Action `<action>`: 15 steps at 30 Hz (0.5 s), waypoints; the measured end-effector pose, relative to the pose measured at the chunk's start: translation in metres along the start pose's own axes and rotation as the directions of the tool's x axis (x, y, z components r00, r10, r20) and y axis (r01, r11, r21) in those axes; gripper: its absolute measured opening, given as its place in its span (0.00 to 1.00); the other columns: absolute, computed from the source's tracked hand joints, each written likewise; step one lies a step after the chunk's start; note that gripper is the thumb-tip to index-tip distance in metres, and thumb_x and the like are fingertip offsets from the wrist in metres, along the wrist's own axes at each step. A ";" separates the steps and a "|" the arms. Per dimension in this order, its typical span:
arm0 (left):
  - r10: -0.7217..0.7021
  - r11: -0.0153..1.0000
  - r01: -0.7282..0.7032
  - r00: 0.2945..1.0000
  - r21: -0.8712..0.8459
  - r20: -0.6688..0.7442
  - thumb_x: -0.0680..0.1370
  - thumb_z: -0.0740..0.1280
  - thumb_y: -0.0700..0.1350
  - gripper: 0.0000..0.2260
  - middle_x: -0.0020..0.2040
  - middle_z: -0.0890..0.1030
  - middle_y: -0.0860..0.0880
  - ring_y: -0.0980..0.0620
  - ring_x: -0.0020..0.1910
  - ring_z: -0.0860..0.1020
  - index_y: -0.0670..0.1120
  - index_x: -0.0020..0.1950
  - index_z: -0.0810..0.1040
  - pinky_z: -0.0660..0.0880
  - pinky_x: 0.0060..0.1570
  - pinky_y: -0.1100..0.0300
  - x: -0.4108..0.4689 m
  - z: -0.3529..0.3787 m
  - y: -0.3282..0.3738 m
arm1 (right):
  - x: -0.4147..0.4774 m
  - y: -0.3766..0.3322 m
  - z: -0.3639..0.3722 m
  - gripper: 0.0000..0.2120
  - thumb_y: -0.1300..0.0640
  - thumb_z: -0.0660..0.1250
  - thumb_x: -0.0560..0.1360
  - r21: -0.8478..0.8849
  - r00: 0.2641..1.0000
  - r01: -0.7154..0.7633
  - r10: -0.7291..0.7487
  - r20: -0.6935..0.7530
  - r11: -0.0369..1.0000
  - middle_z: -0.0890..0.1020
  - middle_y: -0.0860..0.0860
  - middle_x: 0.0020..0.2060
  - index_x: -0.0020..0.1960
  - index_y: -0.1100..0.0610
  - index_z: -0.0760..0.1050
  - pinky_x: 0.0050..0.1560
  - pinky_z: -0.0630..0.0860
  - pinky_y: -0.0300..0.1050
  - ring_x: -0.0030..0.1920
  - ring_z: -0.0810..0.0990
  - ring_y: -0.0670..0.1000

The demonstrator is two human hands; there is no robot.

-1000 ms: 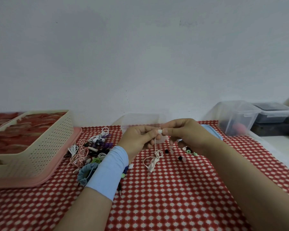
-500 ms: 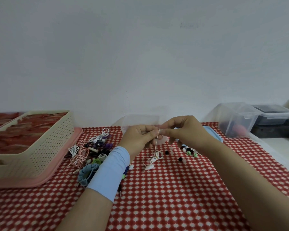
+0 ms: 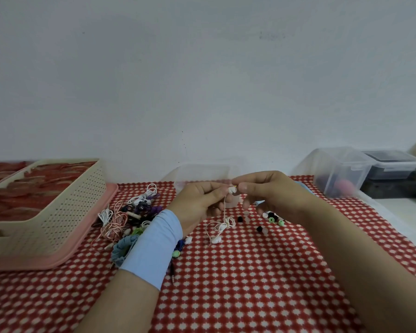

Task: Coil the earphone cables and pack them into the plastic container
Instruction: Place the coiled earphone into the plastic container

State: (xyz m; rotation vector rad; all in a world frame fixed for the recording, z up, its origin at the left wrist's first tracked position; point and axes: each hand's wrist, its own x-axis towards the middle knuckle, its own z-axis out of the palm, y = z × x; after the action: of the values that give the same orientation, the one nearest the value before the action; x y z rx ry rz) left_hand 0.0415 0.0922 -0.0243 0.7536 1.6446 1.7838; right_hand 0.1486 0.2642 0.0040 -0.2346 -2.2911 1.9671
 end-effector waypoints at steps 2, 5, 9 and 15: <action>-0.005 1.000 0.005 1.000 -0.016 0.018 0.80 0.65 0.39 0.06 0.37 0.83 0.49 0.58 0.32 0.76 0.42 0.52 0.81 0.75 0.34 0.68 0.000 0.001 0.000 | 0.001 0.001 0.000 0.13 0.53 0.75 0.68 0.013 1.000 -0.016 0.015 0.011 1.000 0.87 0.54 0.47 0.52 0.54 0.87 0.35 0.75 0.42 0.38 0.82 0.49; 0.006 1.000 -0.006 1.000 0.023 0.007 0.80 0.65 0.39 0.06 0.36 0.83 0.49 0.58 0.31 0.75 0.41 0.50 0.82 0.75 0.33 0.68 0.000 0.003 -0.001 | 0.003 0.003 0.001 0.09 0.56 0.74 0.72 -0.015 1.000 -0.018 0.018 -0.019 1.000 0.87 0.56 0.46 0.51 0.56 0.87 0.36 0.75 0.42 0.38 0.82 0.49; -0.004 1.000 0.004 1.000 0.007 0.005 0.80 0.65 0.38 0.05 0.36 0.82 0.48 0.58 0.30 0.75 0.41 0.50 0.82 0.75 0.32 0.68 0.000 0.001 0.000 | 0.003 0.003 0.001 0.06 0.57 0.73 0.75 -0.029 1.000 -0.027 0.027 -0.003 0.999 0.88 0.55 0.45 0.50 0.56 0.87 0.36 0.75 0.42 0.39 0.83 0.50; -0.004 1.000 0.004 1.000 0.026 0.017 0.79 0.66 0.38 0.05 0.36 0.83 0.48 0.58 0.30 0.76 0.41 0.48 0.82 0.75 0.32 0.68 0.000 0.004 0.000 | 0.002 0.001 -0.001 0.11 0.53 0.75 0.69 -0.046 1.000 -0.019 0.020 0.008 0.999 0.87 0.54 0.42 0.49 0.57 0.87 0.40 0.75 0.45 0.38 0.83 0.49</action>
State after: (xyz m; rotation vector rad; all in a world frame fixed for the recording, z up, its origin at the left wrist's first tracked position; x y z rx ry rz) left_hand 0.0449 0.0949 -0.0241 0.7742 1.6602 1.7520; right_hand 0.1467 0.2661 0.0033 -0.2536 -2.3499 1.9303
